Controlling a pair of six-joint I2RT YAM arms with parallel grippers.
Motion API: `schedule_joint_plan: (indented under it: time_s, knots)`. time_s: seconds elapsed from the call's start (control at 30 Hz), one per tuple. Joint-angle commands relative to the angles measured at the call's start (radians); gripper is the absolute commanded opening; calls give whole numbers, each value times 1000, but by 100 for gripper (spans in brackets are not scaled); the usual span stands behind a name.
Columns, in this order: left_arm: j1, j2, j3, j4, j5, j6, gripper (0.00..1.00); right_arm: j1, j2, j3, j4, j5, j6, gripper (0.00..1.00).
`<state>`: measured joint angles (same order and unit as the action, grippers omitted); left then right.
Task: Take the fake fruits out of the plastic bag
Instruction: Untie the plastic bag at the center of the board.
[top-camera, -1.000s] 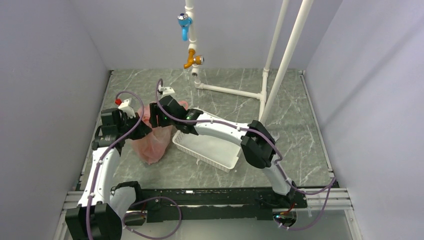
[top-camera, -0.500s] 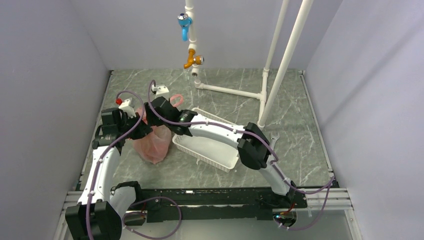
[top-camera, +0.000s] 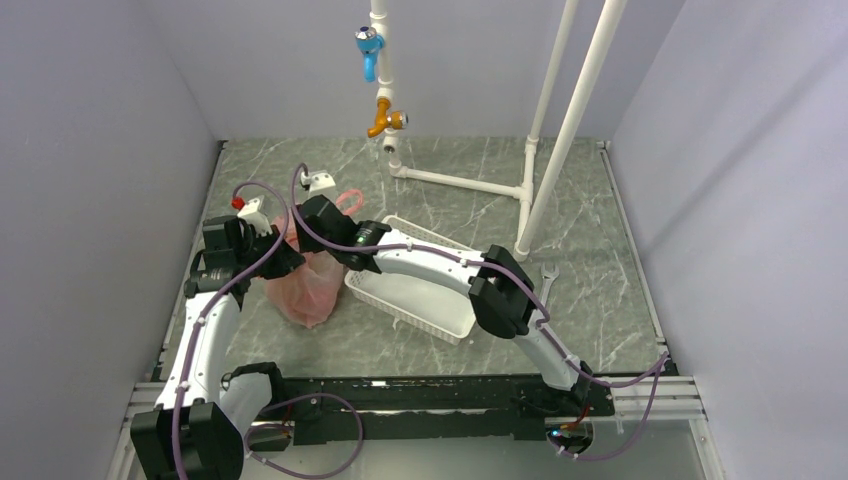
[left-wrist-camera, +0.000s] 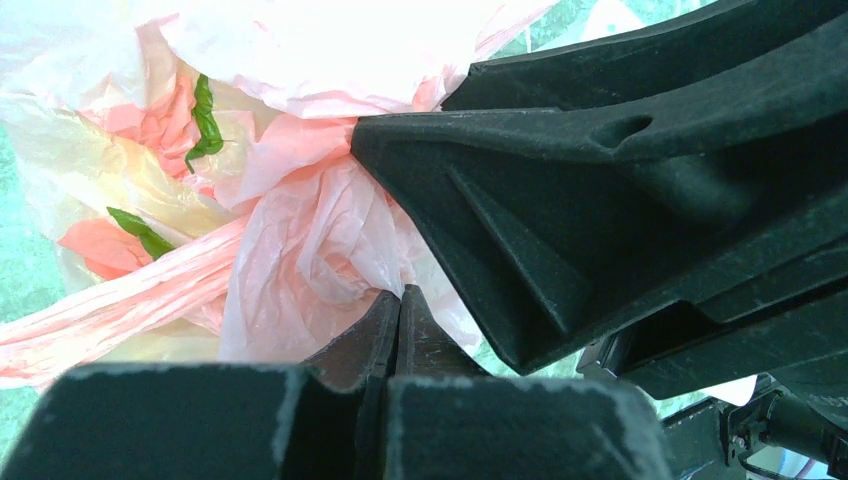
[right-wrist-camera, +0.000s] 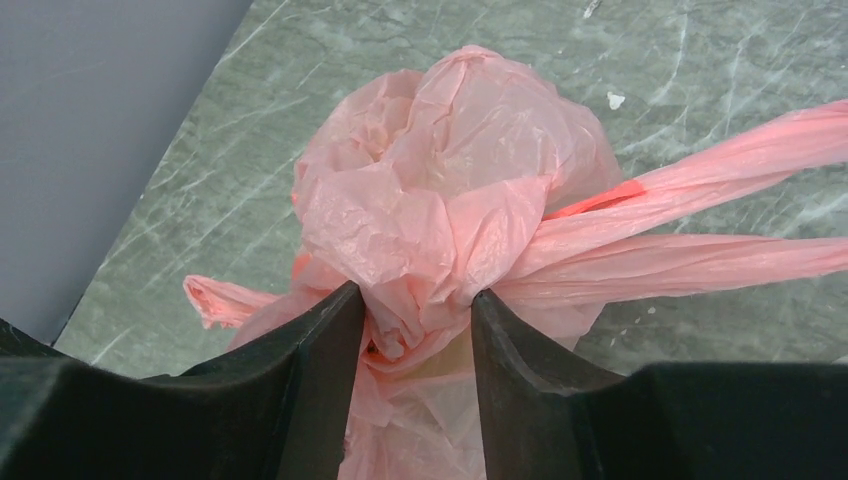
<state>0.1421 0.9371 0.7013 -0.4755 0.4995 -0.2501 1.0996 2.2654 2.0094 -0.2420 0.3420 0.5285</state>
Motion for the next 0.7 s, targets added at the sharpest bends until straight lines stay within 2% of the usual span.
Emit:
schedule_joint_plan:
  time_s: [0.0,0.03,0.13,0.2,0.43,0.67]
  knots:
    - [-3,-5,4,28,11,7,0,2,-17,46,18,41,-21,45]
    - [-3,-3,5,26,12,6,0,0,-23,40,26,40,-20,43]
    - [-3,-3,7,25,12,6,0,-4,-33,37,29,22,-23,24]
    - [-3,-6,6,20,0,7,0,-10,-39,45,18,10,-13,17]
    - [-3,8,11,19,4,8,0,-44,-86,33,16,-94,26,15]
    - [-3,-11,11,13,-1,11,0,-122,-145,-54,81,-239,92,11]
